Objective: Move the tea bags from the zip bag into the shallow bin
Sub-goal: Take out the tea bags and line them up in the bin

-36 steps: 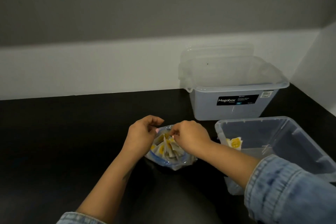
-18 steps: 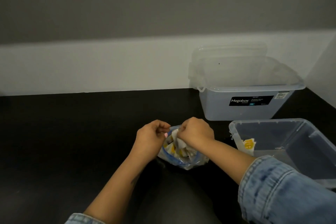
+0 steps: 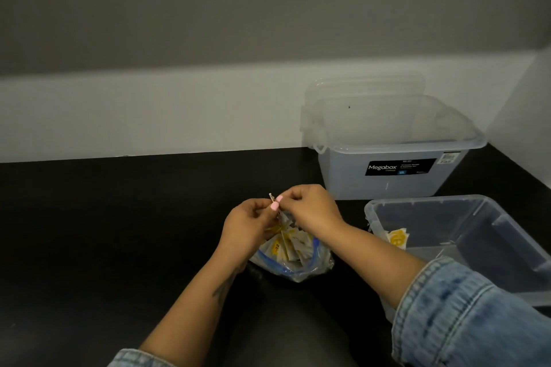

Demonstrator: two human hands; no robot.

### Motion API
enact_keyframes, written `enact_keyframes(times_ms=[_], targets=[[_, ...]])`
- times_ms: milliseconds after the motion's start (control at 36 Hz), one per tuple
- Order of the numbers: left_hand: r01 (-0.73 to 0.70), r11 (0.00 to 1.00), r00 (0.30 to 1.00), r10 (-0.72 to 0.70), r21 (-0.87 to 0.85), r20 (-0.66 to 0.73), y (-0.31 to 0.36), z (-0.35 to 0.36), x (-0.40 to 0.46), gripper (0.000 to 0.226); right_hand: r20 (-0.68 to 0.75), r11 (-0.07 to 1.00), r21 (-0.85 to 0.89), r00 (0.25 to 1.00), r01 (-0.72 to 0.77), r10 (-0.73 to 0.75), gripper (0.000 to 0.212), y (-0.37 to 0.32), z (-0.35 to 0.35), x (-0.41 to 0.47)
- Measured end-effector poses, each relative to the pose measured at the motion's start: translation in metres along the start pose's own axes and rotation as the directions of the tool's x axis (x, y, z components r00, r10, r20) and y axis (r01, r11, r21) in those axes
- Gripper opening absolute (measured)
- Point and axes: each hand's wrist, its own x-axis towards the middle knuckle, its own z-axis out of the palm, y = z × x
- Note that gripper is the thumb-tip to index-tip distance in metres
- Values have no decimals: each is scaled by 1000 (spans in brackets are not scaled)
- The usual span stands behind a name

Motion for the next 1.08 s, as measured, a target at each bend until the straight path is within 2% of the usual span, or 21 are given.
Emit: enact_keyframes(times_ms=[194,389,472,556,639,722,806,972,1028,1083], targets=[[44,997,998,-47,-68,-36,-8,-3,2,19,51,996,79,998,39,-43,23,7,8,-10],[80,989,997,-82,-121,-9,-11,-6,2,19,20,988,120,994,101,-104,30,10,13,-11],[82,990,996,-86,-116,-35,-12,-7,4,16,20,986,133,994,104,-108,34,11,12,-8],[83,992,993,-91,-97,-81,-14,-11,7,16,-42,986,150,996,80,-75,27,14,11,-4],[62,996,991,-69,-58,-117,-16,-14,9,16,-62,998,-59,997,39,-42,11,21,11,1],[57,997,990,-63,-51,-123,-17,-16,9,14,35,925,-379,999,39,-28,2,27,16,4],[53,998,991,-58,-44,-119,-18,-18,8,14,96,801,-595,995,60,-3,18,28,26,3],[43,999,991,-44,-13,-124,-17,-20,8,15,140,617,-786,984,43,110,33,23,38,9],[42,999,990,-42,-8,-132,-18,-21,8,16,119,637,-771,983,4,138,32,21,36,10],[39,999,989,-40,-11,-141,-18,-21,8,16,76,716,-698,990,-31,117,22,20,31,9]])
